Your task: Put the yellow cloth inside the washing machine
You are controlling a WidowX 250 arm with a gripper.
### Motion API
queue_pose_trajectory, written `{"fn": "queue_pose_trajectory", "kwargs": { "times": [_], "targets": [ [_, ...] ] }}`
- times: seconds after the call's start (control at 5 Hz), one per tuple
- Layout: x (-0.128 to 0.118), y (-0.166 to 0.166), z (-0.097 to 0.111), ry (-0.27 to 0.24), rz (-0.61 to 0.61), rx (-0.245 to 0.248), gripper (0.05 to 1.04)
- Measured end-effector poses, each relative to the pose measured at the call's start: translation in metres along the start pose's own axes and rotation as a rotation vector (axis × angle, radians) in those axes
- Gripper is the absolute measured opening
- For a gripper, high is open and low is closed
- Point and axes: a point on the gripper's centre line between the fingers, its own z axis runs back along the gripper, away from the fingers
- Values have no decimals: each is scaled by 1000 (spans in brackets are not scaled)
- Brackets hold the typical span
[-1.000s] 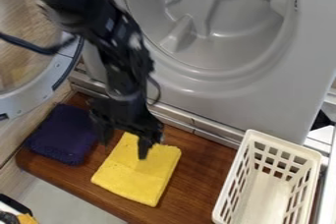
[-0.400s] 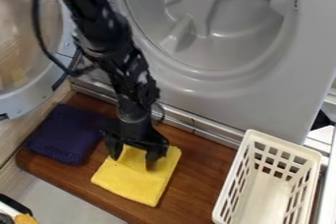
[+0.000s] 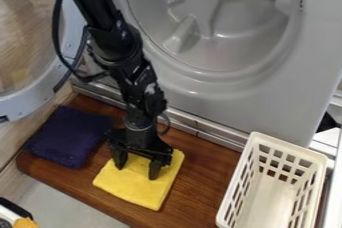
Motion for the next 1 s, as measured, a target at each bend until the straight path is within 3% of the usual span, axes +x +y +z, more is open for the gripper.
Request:
{"fn": "queue_pose_trajectory", "kwargs": {
  "times": [0.2, 0.6, 0.8, 1.0],
  "targets": [
    [-5, -6, -1, 0, -10, 12, 701],
    [-22, -8, 3, 20, 0, -17, 226],
    [-47, 6, 21, 139, -3, -48, 115],
    [-27, -2, 74, 110, -17, -113, 91]
  ]
}}
